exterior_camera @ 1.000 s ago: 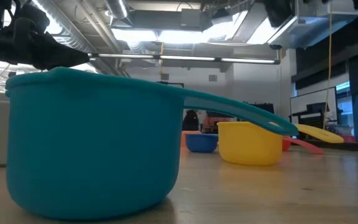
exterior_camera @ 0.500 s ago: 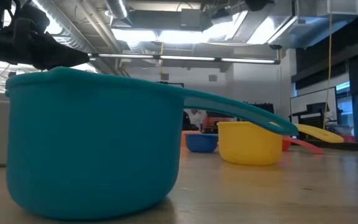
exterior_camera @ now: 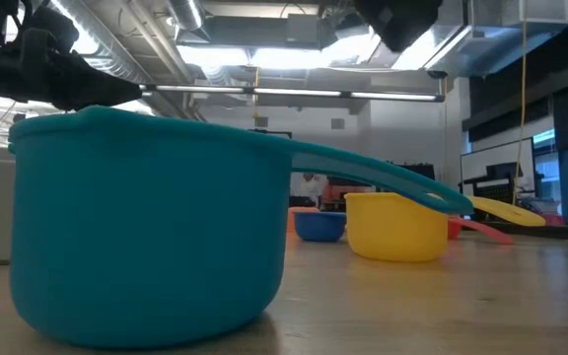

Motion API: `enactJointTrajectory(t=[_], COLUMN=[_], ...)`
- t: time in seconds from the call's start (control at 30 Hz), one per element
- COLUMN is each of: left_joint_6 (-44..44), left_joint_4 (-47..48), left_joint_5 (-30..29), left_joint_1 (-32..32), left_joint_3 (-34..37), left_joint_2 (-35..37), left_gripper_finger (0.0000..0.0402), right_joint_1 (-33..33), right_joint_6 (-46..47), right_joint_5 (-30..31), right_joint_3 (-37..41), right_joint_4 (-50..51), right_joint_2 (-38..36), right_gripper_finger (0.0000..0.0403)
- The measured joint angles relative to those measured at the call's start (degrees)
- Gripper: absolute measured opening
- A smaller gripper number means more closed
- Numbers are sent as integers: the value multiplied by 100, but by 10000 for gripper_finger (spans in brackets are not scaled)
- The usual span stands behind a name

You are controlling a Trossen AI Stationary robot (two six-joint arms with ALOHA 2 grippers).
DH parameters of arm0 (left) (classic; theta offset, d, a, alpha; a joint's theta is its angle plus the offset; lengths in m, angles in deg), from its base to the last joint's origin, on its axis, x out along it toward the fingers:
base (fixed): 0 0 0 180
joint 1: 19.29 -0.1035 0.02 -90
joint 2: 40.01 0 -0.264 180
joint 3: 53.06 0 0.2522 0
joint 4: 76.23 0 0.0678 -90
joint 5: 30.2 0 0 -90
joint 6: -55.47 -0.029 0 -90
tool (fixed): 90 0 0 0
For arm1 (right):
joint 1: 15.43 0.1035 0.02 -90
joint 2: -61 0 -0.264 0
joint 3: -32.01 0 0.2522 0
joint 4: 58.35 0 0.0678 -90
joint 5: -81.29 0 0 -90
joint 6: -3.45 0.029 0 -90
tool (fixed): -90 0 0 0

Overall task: Nest measuring cups in basket
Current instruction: Put the light blue measuring cup into the bin

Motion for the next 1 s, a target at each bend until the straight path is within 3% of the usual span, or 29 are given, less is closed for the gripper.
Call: enactJointTrajectory(t=[0.3, 0.47, 0.8, 1.0], left_joint_6=[0, 0, 0, 0], left_joint_4=[0, 0, 0, 0], left_joint_5=[8, 9, 9, 9], left_joint_1=[-1, 0, 0, -1], left_joint_3=[0, 0, 0, 0], left_joint_2=[0, 0, 0, 0], left_gripper_finger=[84, 84, 84, 84], right_joint_1=[-134, -256, -372, -366], right_joint_6=[1353, 1562, 2009, 2022], right_joint_5=[-27, -106, -964, -1111], right_joint_3=[1, 3, 7, 7], right_joint_4=[-401, -495, -659, -1190], right_joint_2=[884, 1195, 1696, 1876], right_gripper_finger=[305, 305, 305, 305])
